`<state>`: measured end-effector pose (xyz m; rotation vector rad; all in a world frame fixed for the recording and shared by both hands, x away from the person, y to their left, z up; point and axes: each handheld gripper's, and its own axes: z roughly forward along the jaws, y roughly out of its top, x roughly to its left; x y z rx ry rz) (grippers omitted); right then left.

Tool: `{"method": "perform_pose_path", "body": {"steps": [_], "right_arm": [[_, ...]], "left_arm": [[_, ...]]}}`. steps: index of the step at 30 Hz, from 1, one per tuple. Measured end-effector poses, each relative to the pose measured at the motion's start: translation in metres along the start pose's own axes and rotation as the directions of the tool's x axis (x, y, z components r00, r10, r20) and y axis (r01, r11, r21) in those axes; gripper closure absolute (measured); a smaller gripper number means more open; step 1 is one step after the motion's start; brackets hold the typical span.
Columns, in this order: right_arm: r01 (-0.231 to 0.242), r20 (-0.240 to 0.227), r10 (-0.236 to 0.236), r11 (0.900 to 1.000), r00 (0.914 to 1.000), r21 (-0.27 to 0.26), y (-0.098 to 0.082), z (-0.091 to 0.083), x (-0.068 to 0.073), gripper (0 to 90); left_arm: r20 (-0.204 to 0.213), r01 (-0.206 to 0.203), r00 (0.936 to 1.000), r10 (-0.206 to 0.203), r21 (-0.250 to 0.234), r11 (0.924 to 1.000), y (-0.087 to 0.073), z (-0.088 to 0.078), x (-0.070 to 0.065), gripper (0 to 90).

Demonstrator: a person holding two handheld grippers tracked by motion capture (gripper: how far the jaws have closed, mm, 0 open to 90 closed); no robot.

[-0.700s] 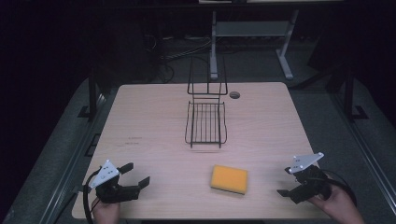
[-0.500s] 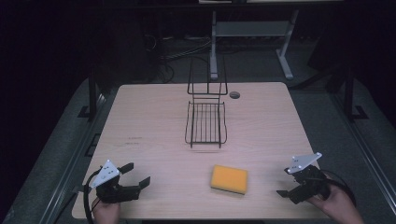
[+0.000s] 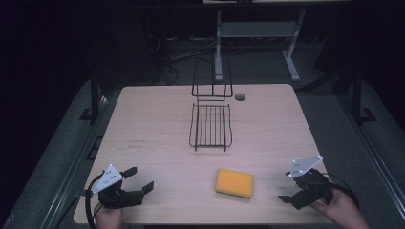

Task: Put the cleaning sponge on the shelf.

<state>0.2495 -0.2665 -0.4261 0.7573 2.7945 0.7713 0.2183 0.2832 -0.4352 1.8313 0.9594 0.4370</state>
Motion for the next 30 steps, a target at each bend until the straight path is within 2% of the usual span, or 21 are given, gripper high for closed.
{"method": "perform_pose_path", "body": {"steps": [9,30], "right_arm": [[0.046,-0.021,-0.045,0.999,0.9987,0.018,0.009,0.01,0.004,15.6],[0.084,-0.033,-0.083,0.996,0.996,0.023,0.024,0.018,0.014,15.0]], "left_arm": [[0.003,0.003,1.0,-0.003,0.001,1.0,0.0,0.001,0.0,12.8],[0.006,0.004,1.0,-0.004,0.0,1.0,0.0,0.001,0.0,12.8]]}}
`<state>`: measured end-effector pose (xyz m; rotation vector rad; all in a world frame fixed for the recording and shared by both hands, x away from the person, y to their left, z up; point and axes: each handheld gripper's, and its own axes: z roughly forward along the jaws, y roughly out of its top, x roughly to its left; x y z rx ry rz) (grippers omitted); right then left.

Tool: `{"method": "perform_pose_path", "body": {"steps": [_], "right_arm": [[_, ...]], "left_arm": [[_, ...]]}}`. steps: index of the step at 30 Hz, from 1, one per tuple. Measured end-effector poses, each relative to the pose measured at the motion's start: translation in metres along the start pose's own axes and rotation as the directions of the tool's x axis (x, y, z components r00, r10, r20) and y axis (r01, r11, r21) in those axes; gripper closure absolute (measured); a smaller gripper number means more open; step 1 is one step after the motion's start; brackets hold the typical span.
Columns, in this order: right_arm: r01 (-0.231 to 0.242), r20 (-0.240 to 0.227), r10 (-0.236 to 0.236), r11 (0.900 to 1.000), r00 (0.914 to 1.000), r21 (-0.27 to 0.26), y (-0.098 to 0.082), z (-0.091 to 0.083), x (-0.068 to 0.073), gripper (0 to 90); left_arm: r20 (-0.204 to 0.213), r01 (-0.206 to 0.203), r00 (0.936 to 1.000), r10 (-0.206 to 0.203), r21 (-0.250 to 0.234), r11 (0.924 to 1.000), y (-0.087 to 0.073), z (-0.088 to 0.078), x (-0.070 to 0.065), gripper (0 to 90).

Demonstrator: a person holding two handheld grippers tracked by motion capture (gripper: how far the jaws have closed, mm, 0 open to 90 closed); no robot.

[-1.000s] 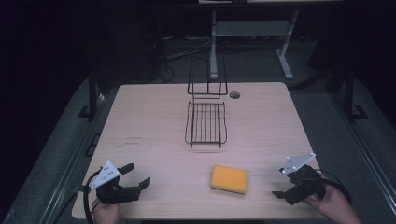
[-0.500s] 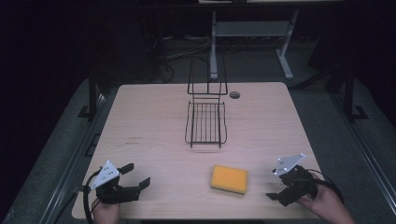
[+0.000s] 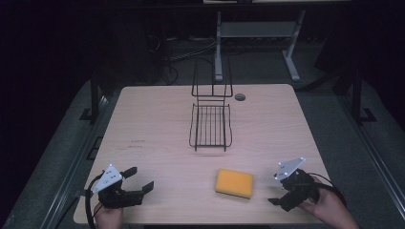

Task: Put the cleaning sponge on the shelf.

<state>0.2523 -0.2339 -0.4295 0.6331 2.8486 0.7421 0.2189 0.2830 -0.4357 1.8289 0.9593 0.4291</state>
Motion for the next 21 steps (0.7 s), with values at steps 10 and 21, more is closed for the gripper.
{"method": "perform_pose_path", "body": {"steps": [10,21], "right_arm": [[0.018,-0.004,-0.018,1.0,0.9998,0.009,0.007,0.002,0.004,14.8],[0.048,-0.01,-0.048,0.999,0.9988,0.001,0.018,0.002,0.007,14.6]], "left_arm": [[-0.003,-0.003,1.0,0.003,-0.002,1.0,0.0,-0.001,0.0,12.8],[-0.009,-0.004,1.0,0.003,-0.007,1.0,0.0,-0.003,0.0,12.8]]}}
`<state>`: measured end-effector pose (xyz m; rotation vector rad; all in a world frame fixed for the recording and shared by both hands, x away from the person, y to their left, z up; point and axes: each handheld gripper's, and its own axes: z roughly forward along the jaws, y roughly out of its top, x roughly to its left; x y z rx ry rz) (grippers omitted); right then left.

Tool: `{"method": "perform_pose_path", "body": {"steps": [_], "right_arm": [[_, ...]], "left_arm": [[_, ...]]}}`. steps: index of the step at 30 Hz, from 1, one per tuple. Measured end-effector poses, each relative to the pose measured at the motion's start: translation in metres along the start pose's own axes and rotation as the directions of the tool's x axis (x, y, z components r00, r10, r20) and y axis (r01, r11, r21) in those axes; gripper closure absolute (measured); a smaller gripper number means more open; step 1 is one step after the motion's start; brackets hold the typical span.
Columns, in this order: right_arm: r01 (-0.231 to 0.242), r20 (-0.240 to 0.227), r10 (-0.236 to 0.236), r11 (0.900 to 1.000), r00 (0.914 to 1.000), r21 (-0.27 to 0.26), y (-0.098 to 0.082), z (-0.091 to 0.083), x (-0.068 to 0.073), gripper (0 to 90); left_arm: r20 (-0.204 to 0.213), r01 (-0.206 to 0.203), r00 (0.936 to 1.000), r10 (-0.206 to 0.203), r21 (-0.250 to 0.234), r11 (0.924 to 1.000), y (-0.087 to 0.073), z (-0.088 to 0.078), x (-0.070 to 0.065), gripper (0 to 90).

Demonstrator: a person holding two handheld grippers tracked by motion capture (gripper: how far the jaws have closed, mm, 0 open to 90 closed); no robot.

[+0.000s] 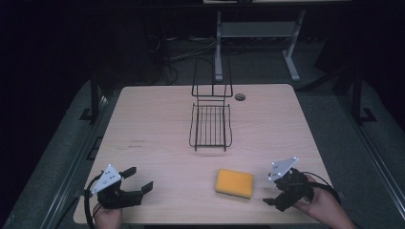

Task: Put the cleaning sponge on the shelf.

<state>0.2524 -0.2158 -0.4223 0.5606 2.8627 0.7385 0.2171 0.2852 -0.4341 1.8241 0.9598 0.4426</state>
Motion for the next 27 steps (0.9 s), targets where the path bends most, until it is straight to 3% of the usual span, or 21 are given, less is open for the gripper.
{"method": "perform_pose_path", "body": {"steps": [27], "right_arm": [[0.099,-0.055,-0.097,0.995,0.9937,0.026,0.052,0.016,0.004,14.3]], "left_arm": [[-0.001,0.0,1.0,0.0,-0.005,1.0,0.0,-0.001,0.001,12.8]]}}
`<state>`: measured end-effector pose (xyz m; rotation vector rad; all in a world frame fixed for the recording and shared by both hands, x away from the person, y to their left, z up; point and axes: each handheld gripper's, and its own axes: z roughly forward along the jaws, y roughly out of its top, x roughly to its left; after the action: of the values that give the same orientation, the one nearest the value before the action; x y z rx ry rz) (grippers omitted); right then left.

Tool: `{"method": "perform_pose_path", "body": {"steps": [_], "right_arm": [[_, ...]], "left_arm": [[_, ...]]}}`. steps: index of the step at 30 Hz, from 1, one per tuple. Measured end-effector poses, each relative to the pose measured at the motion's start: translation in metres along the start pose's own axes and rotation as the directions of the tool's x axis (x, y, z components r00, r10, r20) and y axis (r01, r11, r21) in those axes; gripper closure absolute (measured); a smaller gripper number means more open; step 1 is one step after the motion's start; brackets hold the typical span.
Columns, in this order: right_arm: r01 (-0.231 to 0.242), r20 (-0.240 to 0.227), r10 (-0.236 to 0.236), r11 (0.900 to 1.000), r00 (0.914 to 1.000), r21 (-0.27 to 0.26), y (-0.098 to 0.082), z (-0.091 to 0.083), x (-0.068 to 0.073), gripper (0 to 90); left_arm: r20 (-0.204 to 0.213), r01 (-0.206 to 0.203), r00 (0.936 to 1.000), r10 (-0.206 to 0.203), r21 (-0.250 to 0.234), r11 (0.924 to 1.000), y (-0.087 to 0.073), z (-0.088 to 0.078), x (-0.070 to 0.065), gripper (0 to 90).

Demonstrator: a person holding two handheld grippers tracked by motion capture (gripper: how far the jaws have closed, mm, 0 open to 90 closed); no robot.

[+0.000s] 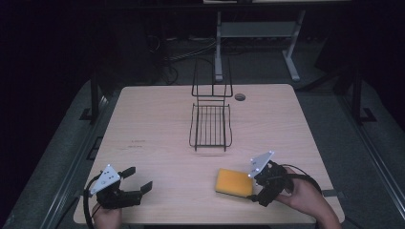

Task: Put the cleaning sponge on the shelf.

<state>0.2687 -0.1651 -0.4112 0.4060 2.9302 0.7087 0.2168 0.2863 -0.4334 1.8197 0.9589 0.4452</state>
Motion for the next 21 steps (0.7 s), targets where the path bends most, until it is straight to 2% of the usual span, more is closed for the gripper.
{"method": "perform_pose_path", "body": {"steps": [15,21], "right_arm": [[0.038,-0.016,-0.038,0.999,0.9991,0.019,0.024,0.009,-0.005,13.8],[0.035,-0.03,-0.035,0.999,0.999,0.022,0.03,0.015,-0.006,13.8]], "left_arm": [[0.001,0.007,1.0,-0.007,-0.008,0.9999,0.0,-0.002,0.002,12.8],[0.006,0.003,1.0,-0.003,-0.004,1.0,0.0,-0.001,0.001,12.8]]}}
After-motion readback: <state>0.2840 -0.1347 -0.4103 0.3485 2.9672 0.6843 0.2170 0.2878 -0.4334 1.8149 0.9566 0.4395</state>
